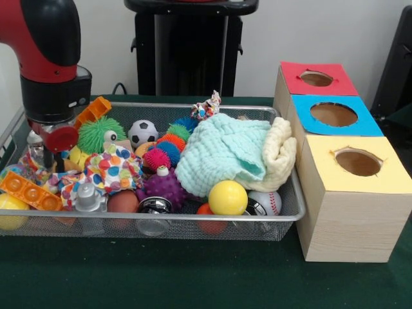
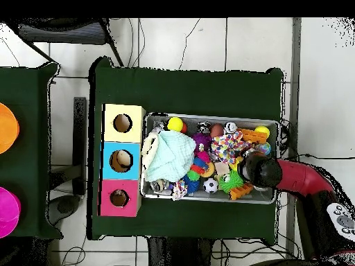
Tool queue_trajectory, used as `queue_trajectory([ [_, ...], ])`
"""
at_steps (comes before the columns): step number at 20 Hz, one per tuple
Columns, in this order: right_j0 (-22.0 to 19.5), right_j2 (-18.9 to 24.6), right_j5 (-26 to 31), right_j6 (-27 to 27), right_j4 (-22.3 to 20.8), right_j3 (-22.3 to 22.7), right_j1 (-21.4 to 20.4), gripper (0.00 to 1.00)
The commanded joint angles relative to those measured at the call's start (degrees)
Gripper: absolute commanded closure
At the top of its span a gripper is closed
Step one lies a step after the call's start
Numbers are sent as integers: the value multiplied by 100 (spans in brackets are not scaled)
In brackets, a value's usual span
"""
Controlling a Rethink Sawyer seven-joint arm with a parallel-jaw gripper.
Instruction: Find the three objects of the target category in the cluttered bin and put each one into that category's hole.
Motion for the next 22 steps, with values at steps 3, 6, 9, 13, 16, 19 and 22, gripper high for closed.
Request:
queue_trajectory([
  [3, -124, 798, 1126, -1370, 81, 254, 384, 0],
  [6, -207, 927, 1345, -1503, 123, 235, 402, 0],
  [9, -287, 1051, 1433, -1620, 102, 248, 391, 0],
  [13, -390, 1221, 1214, -1768, -125, 301, 369, 0],
  [16, -388, 1259, 1154, -1704, -184, 362, 320, 100],
  [19, -309, 1148, 983, -1232, -113, 498, 149, 100],
  [22, -263, 1012, 466, -871, -267, 618, 15, 100],
])
